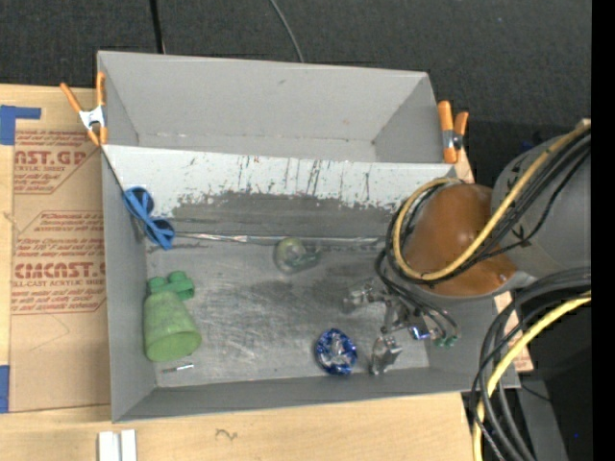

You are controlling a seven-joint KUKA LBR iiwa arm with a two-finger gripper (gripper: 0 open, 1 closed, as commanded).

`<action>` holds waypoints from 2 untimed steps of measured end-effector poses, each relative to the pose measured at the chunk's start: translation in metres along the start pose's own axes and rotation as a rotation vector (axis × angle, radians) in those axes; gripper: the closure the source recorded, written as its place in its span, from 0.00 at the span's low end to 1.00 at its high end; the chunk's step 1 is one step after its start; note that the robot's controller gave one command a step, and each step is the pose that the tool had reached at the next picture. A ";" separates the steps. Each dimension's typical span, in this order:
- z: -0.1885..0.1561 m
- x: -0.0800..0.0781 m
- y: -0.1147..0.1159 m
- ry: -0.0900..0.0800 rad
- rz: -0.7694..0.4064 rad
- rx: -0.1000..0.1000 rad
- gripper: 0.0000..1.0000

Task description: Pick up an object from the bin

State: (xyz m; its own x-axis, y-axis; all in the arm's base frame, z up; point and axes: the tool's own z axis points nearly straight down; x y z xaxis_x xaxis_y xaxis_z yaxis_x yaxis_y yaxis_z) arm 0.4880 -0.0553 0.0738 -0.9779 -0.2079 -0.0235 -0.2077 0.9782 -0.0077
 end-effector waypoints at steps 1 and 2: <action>0.000 -0.013 0.059 0.002 -0.222 -0.003 0.00; 0.004 -0.042 0.029 0.017 -0.551 -0.014 0.00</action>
Offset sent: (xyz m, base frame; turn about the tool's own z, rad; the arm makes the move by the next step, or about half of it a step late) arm -0.0057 0.0608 -0.0038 -0.2207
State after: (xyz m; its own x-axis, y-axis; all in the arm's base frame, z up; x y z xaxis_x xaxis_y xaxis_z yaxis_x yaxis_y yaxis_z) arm 0.5233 -0.0186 0.0711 -0.7247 -0.6890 -0.0037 -0.6890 0.7248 -0.0005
